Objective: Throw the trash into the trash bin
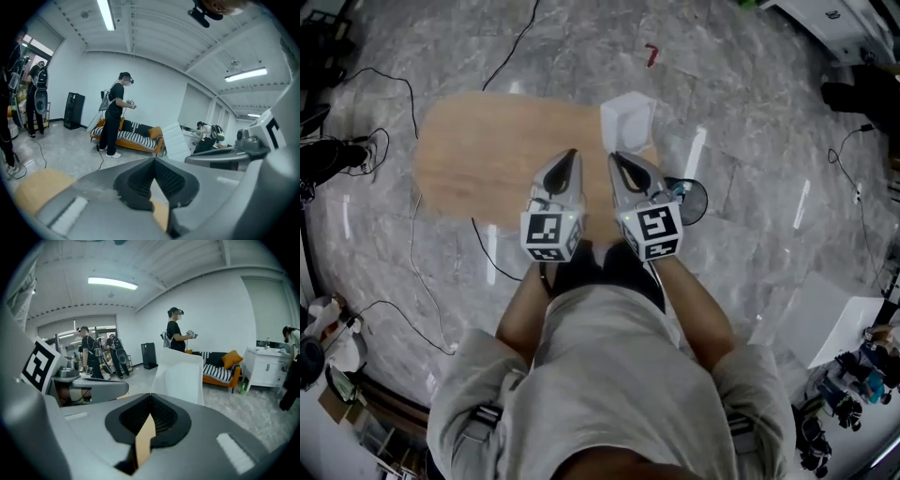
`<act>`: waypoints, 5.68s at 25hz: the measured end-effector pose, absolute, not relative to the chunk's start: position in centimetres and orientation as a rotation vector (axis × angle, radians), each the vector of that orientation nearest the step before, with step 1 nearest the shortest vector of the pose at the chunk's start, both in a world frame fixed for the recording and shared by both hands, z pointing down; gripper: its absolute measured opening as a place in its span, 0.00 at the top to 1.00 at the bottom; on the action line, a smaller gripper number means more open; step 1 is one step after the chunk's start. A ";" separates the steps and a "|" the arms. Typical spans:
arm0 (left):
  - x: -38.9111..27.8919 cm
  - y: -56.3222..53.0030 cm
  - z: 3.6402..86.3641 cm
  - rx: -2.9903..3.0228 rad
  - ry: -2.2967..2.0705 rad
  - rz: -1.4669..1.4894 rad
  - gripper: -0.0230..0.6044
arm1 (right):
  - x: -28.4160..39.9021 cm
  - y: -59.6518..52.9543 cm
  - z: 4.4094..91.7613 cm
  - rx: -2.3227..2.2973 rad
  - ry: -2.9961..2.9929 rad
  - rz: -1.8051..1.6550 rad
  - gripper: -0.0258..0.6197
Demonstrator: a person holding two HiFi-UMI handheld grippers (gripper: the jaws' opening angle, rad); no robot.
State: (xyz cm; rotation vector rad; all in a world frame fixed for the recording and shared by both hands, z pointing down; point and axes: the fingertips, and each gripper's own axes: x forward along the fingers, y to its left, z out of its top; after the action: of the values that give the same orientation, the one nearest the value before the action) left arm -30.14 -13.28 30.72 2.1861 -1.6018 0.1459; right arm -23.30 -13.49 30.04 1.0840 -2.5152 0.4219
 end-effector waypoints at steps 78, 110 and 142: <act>17.4 -1.9 77.9 2.320 -0.794 0.765 0.93 | 22.7 1.7 80.2 1.467 -2.043 1.139 0.95; 18.4 -1.2 89.6 2.201 -0.764 0.796 0.93 | 22.7 0.8 95.2 1.371 -1.901 1.280 0.94; 19.5 -3.2 48.7 2.484 -0.698 0.667 0.93 | 24.2 -0.4 46.5 1.903 -2.184 0.714 0.95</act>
State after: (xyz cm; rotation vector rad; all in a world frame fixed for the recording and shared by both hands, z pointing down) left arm 19.55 -3.21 48.73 2.4838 -0.6983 0.6675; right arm 24.17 -0.40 46.46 1.9032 -2.1839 0.7137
